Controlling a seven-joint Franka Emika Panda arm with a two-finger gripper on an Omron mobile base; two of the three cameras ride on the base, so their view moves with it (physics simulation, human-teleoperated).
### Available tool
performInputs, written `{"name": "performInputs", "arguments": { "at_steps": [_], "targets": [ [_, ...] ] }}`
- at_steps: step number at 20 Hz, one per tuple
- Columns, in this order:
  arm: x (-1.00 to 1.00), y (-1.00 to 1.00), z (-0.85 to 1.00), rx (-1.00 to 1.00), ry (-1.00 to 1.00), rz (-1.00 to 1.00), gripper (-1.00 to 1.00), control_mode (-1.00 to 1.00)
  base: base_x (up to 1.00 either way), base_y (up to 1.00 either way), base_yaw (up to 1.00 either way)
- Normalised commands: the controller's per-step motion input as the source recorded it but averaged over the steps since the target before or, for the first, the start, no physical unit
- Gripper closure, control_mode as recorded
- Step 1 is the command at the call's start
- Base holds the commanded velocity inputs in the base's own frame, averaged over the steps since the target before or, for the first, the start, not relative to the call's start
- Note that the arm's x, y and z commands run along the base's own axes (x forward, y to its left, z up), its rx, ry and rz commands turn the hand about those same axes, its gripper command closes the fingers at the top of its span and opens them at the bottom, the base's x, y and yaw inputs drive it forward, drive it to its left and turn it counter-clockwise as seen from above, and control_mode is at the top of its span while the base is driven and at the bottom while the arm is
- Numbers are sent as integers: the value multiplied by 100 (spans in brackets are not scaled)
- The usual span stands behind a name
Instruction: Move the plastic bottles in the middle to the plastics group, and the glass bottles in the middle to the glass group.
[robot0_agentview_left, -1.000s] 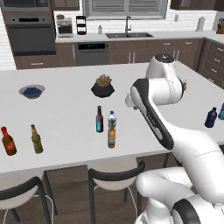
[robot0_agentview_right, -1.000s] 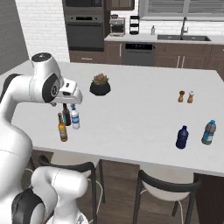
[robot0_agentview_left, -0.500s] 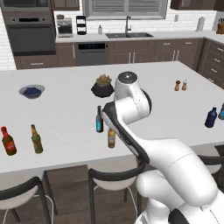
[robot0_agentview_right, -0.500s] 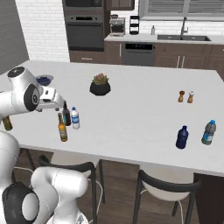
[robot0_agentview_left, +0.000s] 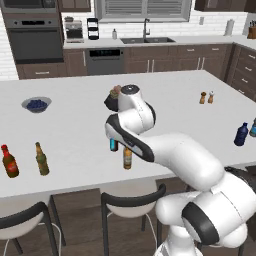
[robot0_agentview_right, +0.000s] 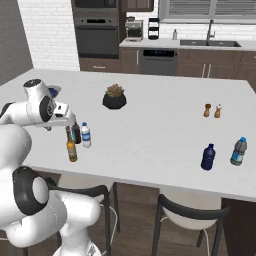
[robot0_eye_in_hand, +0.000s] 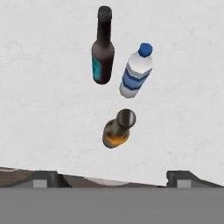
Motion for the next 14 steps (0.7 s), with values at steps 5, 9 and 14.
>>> {"name": "performInputs", "arguments": {
  "at_steps": [5, 9, 14],
  "targets": [
    [29, -17, -24, 0, 6, 7, -100, -100, 0, 0, 0],
    [24, -3, -28, 0, 0, 6, -100, -100, 0, 0, 0],
    [21, 0, -37, 0, 0, 6, -100, -100, 0, 0, 0]
  ]
}}
